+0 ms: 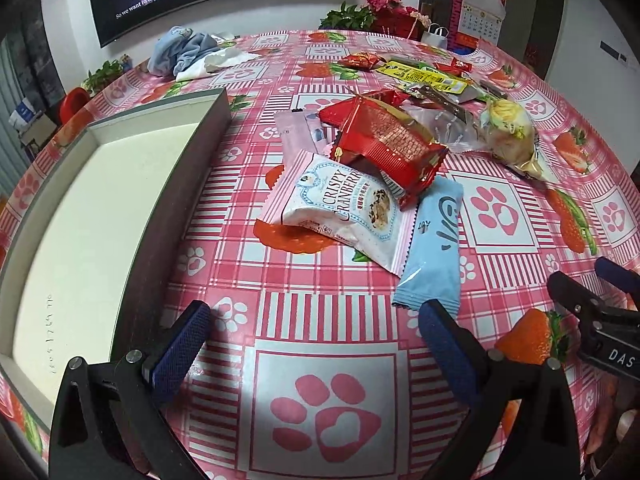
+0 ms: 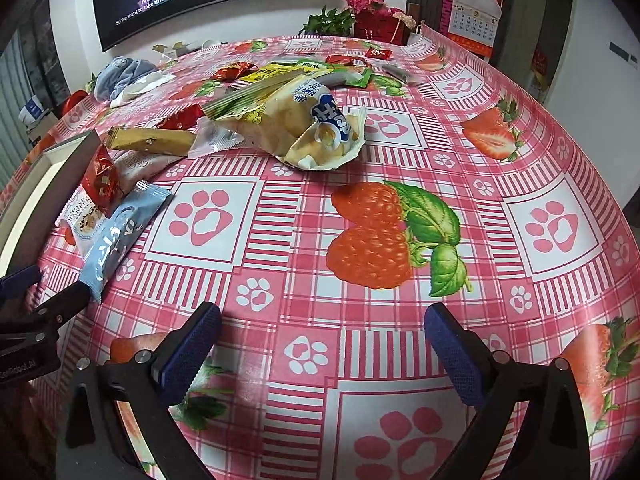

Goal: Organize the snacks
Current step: 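Move both tools toward the cranberry packet and blue bar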

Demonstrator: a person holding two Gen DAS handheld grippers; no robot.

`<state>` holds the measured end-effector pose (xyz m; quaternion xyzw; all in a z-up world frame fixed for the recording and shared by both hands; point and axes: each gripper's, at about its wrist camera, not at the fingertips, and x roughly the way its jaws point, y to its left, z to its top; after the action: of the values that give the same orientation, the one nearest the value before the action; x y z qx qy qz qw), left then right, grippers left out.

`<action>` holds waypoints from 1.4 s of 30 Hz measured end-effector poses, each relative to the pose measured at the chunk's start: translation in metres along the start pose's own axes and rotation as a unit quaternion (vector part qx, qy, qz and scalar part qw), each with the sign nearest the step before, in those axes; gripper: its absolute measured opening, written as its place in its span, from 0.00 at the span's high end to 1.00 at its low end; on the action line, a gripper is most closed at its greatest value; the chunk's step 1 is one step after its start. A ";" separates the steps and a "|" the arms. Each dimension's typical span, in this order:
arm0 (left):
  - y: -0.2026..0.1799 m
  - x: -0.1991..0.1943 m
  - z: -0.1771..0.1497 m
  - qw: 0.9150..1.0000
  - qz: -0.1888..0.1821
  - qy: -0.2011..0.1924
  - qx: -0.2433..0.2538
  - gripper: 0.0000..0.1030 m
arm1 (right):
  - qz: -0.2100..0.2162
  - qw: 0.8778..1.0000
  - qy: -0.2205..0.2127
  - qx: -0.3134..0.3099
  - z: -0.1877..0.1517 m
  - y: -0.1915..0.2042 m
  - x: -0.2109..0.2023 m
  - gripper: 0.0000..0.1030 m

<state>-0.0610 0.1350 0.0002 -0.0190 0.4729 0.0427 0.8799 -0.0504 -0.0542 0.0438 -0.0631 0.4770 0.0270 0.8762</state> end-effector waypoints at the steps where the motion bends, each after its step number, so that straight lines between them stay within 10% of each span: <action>1: 0.000 0.000 0.000 1.000 0.000 0.000 0.000 0.00 | 0.000 1.000 0.000 0.000 0.000 0.000 0.000 0.01; 31: 0.002 0.000 0.006 1.000 -0.011 0.010 0.003 0.00 | 0.000 1.000 -0.001 0.000 -0.001 0.000 -0.001 0.01; 42: 0.021 0.022 0.054 0.991 -0.025 0.054 -0.118 0.00 | 0.001 1.000 -0.001 0.000 -0.001 0.000 -0.001 0.01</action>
<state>-0.0066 0.1614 0.0117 -0.1366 0.5107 0.0748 0.8455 -0.0517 -0.0544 0.0442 -0.0628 0.4758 0.0276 0.8769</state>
